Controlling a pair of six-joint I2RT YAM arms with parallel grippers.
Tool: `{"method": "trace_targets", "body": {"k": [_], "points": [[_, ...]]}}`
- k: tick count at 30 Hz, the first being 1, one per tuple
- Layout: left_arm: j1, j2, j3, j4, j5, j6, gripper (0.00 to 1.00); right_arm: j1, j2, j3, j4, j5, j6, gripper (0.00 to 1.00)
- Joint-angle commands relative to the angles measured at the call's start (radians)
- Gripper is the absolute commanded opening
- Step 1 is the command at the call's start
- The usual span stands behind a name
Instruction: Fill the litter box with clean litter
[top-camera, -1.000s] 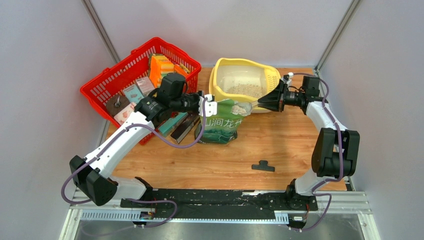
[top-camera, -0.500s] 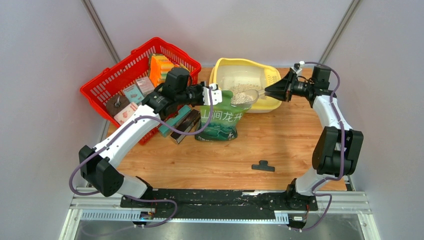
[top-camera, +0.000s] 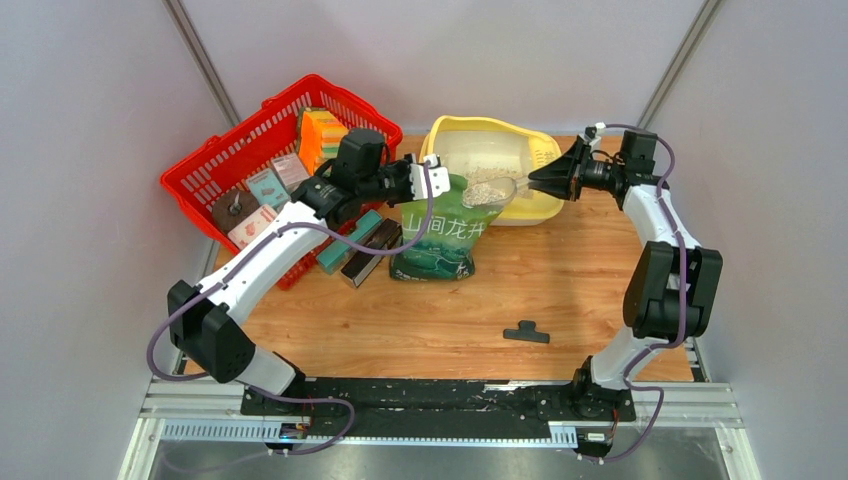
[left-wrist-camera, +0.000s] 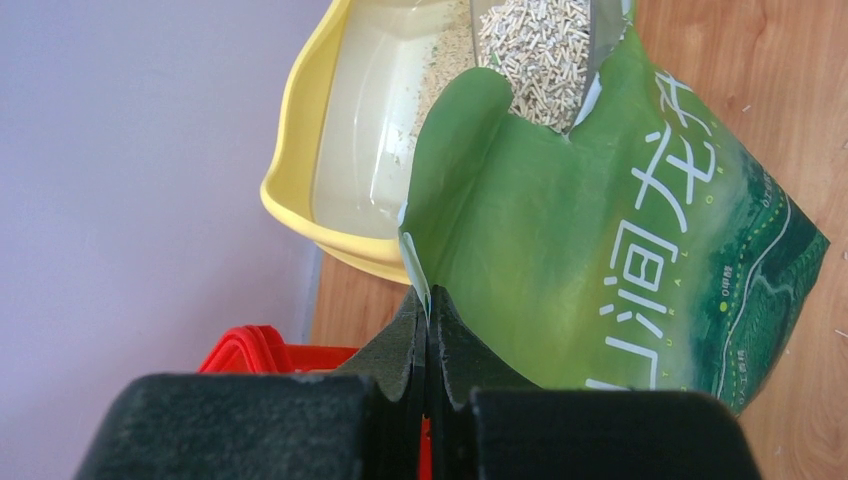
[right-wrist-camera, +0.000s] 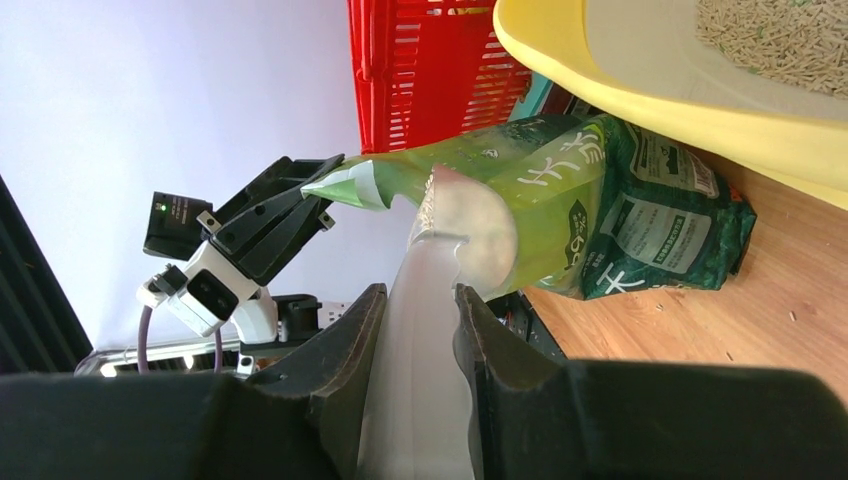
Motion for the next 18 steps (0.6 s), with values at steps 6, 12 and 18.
{"method": "trace_targets", "body": {"k": [6,12,18], "points": [[0.004,0.050,0.149,0.189,-0.025,-0.022,0.00,-0.018,0.091,0.086,0.149,-0.025,0.111,0.00],[0.005,0.108,0.209,0.157,-0.054,-0.041,0.00,-0.037,0.163,0.140,0.356,-0.041,0.290,0.00],[0.009,0.156,0.244,0.140,-0.089,-0.062,0.00,-0.058,0.255,0.240,0.395,-0.030,0.334,0.00]]}}
